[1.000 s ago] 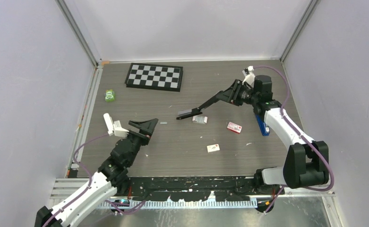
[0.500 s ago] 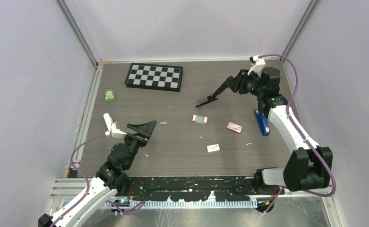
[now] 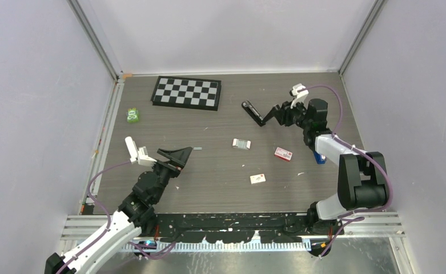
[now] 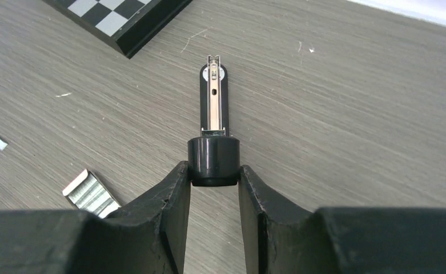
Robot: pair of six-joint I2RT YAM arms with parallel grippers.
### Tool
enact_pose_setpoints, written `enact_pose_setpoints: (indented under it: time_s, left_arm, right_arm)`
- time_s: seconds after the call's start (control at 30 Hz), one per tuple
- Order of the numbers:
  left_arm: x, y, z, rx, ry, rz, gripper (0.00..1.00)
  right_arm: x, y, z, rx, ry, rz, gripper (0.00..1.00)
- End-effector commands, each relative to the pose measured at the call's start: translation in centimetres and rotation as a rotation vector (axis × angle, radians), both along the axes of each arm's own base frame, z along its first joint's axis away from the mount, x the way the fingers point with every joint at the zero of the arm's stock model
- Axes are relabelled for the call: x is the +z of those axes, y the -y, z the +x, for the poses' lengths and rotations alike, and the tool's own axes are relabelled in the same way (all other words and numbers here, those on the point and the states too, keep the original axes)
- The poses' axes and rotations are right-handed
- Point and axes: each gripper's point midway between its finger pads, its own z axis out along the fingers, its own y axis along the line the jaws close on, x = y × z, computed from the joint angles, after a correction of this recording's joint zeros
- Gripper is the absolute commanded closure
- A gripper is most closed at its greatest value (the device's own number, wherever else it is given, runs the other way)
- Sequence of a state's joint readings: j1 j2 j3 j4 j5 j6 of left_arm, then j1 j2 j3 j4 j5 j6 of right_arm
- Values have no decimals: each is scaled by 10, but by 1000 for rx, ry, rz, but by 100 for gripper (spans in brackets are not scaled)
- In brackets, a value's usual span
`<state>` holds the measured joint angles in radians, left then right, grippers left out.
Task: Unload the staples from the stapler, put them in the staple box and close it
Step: Place the stapler at the center of the board.
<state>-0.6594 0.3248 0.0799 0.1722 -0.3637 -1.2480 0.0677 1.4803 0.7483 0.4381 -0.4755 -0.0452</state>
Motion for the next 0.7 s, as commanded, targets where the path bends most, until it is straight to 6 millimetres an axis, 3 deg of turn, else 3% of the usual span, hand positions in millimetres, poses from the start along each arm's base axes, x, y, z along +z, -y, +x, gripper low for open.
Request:
enact_pose_setpoints:
  time_s: [0.0, 0.13, 0.3, 0.4, 0.5, 0.67]
  left_arm:
    - [14, 4, 3, -14, 54, -18, 13]
    - [15, 7, 3, -24, 56, -20, 14]
    - [15, 6, 3, -22, 59, -22, 13]
    - [13, 6, 3, -21, 60, -23, 13]
    - [13, 5, 2, -20, 60, -26, 13]
    - [17, 6, 1, -27, 71, -34, 13]
  right_arm:
    - [13, -9, 2, 122, 159, -99, 99]
    - [-4, -7, -6, 160, 158, -168, 99]
    - [-28, -4, -31, 252, 116, -288, 99]
    - [-39, 0, -43, 285, 80, -350, 92]
    - [-45, 5, -53, 286, 32, -374, 80]
    - [-41, 21, -53, 228, -49, -370, 45]
